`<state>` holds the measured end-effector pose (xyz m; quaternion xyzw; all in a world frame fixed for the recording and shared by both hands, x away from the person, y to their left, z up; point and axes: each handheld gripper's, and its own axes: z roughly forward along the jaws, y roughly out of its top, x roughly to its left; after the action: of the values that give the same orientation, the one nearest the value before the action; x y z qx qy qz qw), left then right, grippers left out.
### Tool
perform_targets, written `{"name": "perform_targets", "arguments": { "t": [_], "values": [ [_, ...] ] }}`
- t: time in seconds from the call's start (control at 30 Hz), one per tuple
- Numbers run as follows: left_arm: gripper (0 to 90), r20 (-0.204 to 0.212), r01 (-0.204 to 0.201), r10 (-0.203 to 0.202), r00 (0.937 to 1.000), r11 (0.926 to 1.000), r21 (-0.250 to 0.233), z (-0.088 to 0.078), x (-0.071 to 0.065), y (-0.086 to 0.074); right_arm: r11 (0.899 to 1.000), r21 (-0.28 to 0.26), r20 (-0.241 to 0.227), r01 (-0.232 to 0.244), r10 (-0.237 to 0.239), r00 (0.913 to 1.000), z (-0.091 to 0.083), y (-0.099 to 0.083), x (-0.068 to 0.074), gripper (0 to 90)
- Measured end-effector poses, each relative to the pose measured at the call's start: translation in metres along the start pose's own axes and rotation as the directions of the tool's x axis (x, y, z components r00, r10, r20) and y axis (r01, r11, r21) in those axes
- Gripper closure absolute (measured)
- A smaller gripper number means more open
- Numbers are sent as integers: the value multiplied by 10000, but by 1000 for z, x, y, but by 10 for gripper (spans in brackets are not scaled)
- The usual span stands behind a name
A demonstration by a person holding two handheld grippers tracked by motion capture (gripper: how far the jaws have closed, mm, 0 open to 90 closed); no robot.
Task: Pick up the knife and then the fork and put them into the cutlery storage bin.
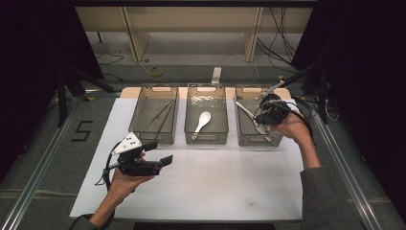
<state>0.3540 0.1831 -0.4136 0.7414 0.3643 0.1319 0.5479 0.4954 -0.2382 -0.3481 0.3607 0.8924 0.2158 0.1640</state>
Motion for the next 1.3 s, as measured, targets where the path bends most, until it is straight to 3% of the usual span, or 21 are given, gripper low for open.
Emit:
{"name": "perform_targets", "arguments": {
  "t": [0.57,0.7,1.3],
  "values": [
    [161,-24,-27,27,10000,10000,4,0,0,0,9944,399,374,-981,966,9946,20,13,-29,844],
    [161,-16,-25,25,10000,10000,5,0,0,0,9923,482,567,-1141,1113,9922,26,14,-33,845],
    [161,8,-26,26,10000,10000,35,0,0,0,9848,731,596,-1578,1536,9863,43,18,-40,844]
  ]
}}
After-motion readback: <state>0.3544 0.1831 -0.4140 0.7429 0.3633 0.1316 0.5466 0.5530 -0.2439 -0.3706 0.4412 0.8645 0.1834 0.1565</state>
